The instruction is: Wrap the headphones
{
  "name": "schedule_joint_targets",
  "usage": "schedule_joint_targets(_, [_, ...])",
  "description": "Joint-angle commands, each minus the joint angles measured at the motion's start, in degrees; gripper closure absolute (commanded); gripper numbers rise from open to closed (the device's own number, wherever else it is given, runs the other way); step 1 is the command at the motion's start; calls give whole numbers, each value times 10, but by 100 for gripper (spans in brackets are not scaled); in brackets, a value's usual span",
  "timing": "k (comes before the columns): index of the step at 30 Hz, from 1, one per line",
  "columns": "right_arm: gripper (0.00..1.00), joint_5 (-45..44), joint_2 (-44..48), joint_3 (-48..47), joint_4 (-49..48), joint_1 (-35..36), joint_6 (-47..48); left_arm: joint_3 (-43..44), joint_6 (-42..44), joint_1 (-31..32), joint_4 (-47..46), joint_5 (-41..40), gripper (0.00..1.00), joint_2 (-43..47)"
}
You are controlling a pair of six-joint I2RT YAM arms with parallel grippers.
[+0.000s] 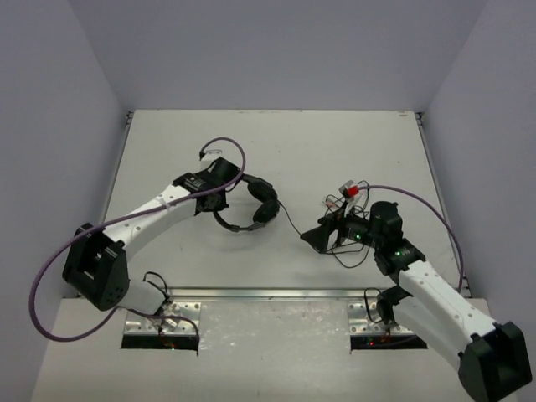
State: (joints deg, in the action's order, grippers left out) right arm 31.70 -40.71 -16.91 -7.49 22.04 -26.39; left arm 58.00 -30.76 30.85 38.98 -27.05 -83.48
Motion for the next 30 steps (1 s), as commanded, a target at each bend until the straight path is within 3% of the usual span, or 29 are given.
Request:
schedule_joint_targets(1, [1,-12,-103,-56,-141,17,61,81,19,17,84,-54,100,65])
schedule_joint_targets(8, [5,-158,-272,-94,-207,83,165,146,55,18,138,-45,100,147])
schedule_joint_targets(12, [32,-198,-340,-91,-283,99,158,194,71,18,148,-26,99,169])
schedule_joint_targets(13, [47,-191,-350,-88,-317,99,151,204,72,17,147,-26,100,176])
schedule_joint_targets(15, [60,-172,-371,-88,-334,101,138,229,73,17,145,-37,100,188])
schedule_joint_targets(17, [94,-157,-373,-82,-352,109,134,245,77,17,138,-42,100,198])
schedule_joint_targets(18, [99,-161,-364,-78,-357,112,127,249,83,18,129,-54,100,199])
schedule_joint_targets(21, [95,-133,-346,-65,-369,113,114,258,83,18,106,-87,100,209])
schedule_joint_targets(23, [69,-118,-344,-52,-383,114,108,264,87,17,81,-89,100,222])
schedule_joint_targets(24, [67,-117,-343,-49,-388,114,107,268,94,18,73,-84,100,226])
schedule_joint_targets(28, [83,-118,-343,-42,-388,113,110,301,114,17,68,-90,100,222])
schedule_joint_targets(30, [86,-115,-340,-43,-392,113,111,309,127,17,64,-100,100,222])
